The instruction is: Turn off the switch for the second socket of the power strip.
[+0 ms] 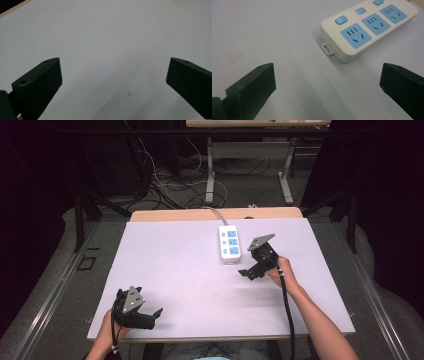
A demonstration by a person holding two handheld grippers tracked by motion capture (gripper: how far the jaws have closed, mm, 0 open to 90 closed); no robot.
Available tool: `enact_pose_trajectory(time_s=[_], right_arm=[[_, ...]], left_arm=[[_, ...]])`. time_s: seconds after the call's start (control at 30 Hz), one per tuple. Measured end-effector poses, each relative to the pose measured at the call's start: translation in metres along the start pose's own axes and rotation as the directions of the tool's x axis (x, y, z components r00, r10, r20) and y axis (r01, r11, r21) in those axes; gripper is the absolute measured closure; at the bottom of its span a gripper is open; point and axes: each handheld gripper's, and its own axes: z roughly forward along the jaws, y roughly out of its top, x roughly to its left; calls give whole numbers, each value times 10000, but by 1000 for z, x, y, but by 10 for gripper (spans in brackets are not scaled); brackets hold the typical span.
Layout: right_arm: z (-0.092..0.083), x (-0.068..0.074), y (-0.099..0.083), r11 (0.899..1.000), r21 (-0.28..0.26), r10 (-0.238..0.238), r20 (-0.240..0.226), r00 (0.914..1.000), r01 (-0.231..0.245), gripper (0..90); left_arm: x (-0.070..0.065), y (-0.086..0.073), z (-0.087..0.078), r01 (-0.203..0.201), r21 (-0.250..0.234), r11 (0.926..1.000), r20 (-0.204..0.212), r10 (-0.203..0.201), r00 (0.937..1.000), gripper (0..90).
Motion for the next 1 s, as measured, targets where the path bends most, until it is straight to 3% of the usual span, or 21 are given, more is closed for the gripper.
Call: enact_pose_trajectory(time_s=[0.27, 0.3, 0.5, 0.57, 1.0], right_arm=[[9, -3, 12, 9999, 62, 102, 77, 9999, -102, 1], [8, -4, 14, 9999, 148, 67, -166, 9998, -65, 1], [12, -6, 24, 9998, -173, -95, 48, 9999, 95, 1], [14, -7, 29, 9996, -232, -183, -78, 9998, 181, 2], [30, -16, 45, 9996, -262, 102, -12, 9999, -102, 6]], left_arm=[[0, 0, 0, -58, 8, 10000, -82, 58, 9999, 4], [0, 0, 0, -66, 9, 10000, -79, 66, 9999, 4], [-2, 0, 0, -58, 23, 10000, 15, 58, 10000, 4], [-2, 0, 0, -102, 64, 9999, -9, 102, 9999, 4], [-1, 0, 0, -100, 16, 9999, -35, 100, 9999, 4]])
